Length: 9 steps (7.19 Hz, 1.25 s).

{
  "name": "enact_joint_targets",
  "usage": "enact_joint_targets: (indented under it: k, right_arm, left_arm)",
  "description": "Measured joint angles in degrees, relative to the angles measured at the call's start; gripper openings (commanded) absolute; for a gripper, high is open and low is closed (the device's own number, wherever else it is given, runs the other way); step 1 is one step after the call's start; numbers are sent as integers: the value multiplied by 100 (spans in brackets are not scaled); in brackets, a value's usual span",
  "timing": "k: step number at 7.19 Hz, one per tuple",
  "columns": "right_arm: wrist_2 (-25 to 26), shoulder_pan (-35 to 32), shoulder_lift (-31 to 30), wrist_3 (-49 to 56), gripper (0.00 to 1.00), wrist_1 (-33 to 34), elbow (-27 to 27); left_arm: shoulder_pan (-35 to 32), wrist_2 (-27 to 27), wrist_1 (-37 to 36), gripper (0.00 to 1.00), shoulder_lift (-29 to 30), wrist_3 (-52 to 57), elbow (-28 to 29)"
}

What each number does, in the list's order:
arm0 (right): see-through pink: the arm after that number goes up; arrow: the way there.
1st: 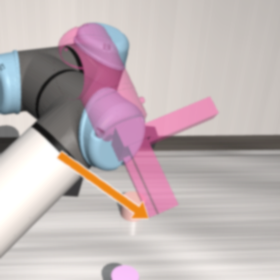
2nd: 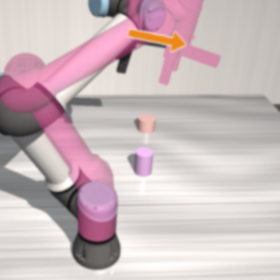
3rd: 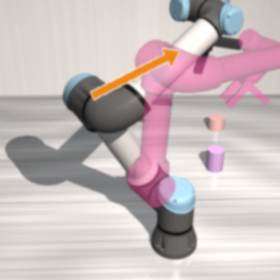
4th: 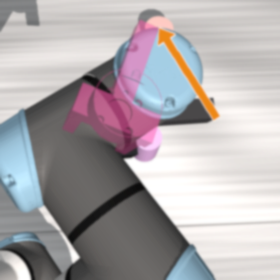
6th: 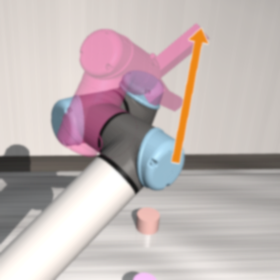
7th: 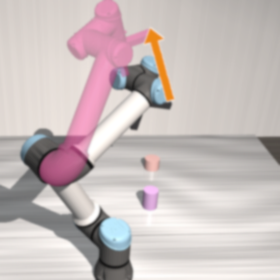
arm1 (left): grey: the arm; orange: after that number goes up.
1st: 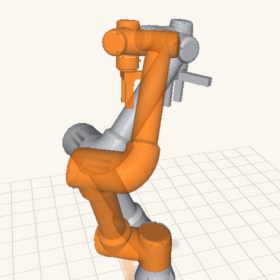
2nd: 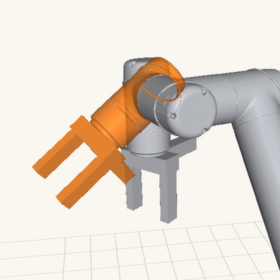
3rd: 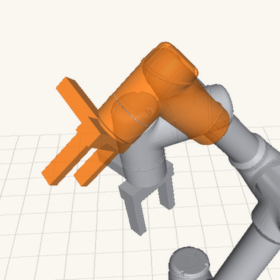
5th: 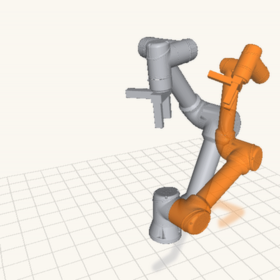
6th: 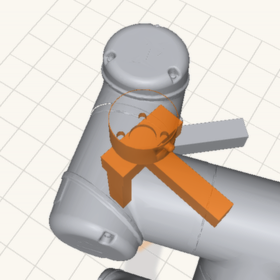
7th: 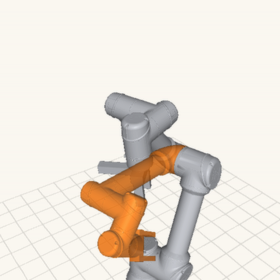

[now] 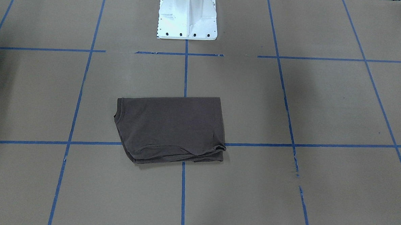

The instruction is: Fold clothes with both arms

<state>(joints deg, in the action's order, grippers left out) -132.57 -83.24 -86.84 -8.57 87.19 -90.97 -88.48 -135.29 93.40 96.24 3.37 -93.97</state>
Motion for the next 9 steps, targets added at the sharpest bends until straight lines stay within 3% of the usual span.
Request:
enact_joint_targets:
  k: [2,9]
  right_arm:
    - [-5,-28,128,462,100,621,-180]
    - [-115,-52,-27,472,100,789,-419]
  left_arm:
    - [-15,-48,-36,100,-468,-20,-288]
    - [-11,-8,-22,100,-867,-75,-773]
